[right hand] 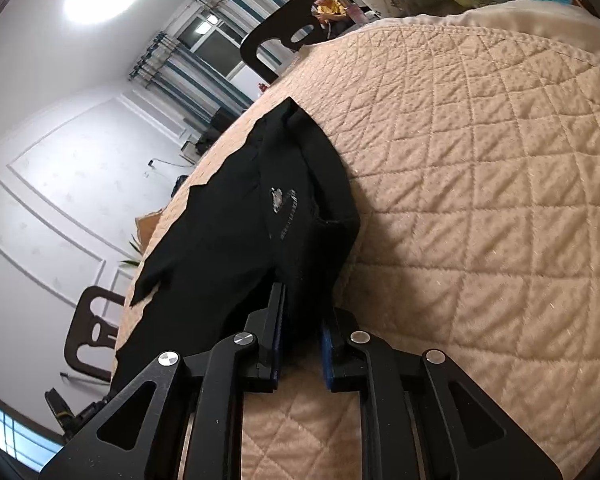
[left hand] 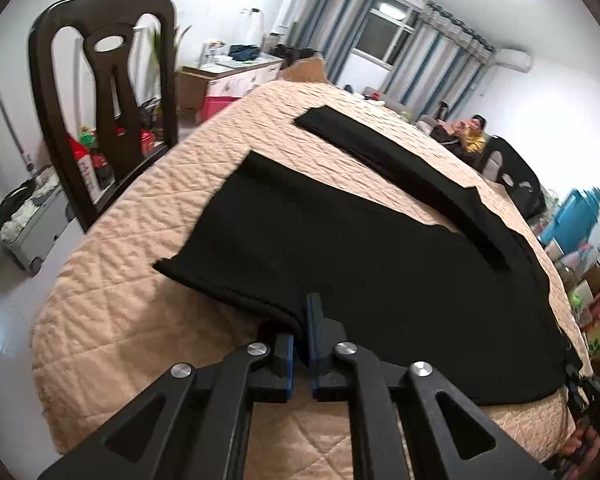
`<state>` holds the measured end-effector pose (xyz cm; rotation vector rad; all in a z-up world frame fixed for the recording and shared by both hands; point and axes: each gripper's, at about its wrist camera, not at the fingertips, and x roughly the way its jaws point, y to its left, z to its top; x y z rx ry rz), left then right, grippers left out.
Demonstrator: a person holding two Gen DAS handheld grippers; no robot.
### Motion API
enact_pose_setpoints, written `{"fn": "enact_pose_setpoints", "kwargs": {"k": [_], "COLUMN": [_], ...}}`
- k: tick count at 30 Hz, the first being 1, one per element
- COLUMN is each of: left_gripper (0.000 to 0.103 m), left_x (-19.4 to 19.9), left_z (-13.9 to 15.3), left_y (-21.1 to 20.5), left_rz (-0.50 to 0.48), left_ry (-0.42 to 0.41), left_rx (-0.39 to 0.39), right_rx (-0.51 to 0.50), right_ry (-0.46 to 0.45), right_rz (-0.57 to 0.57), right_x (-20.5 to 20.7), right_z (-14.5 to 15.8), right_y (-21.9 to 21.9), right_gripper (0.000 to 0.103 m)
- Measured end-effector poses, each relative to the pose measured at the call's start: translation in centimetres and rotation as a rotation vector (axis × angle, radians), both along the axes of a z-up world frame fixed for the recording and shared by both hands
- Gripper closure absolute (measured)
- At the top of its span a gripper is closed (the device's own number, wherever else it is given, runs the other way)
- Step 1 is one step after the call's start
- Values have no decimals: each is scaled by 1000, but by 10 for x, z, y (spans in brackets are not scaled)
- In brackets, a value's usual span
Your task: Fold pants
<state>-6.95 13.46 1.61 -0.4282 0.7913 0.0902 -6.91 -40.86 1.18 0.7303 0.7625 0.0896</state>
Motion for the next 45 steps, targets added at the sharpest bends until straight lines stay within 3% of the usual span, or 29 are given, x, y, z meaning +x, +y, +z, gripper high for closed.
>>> {"fn": "enact_pose_setpoints", "kwargs": {"k": [2, 6, 9, 10, 13, 16, 19, 25, 27, 32, 36, 39, 45], "left_gripper": [88, 81, 68, 68, 68, 68, 69, 67, 61, 60, 58, 58, 50], "left_x": [-6, -20, -16, -10, 12, 36, 47, 60, 72, 109, 105, 98, 87], "left_z": [8, 29, 43, 44, 34, 11, -13, 4, 7, -14, -11, -7, 6], "left_y": [3, 4, 1, -4, -21, -24, -15, -11, -16, -11, -5, -4, -23], "left_rz": [29, 102, 78, 53, -46, -86, -72, -90, -100, -72, -79, -77, -137], "left_ry": [-15, -85, -144, -145, -125, -43, 38, 6, -8, 65, 57, 60, 42], "left_rx": [31, 126, 120, 118, 125, 121, 125, 156, 170, 210, 193, 194, 174], "right_rx": [-51, -227, -302, -319, -356, -413, -401, -439, -452, -488, -427, -485, -466], "right_ry": [-2, -53, -122, -123, -99, -3, -18, -54, -70, -13, 9, 11, 11], "right_rz": [-22, -116, -100, -72, 32, 55, 47, 48, 83, 159, 161, 114, 137], "right_x": [-9, -27, -21, -12, 17, 41, 35, 36, 47, 81, 87, 77, 62], "right_z": [7, 35, 51, 52, 41, 11, 9, 31, 35, 18, 6, 13, 18], "right_y": [-2, -6, 2, 9, 32, 35, 24, 26, 36, 56, 42, 40, 42], "right_gripper": [77, 77, 77, 77, 77, 78, 86, 83, 83, 83, 83, 83, 78]}}
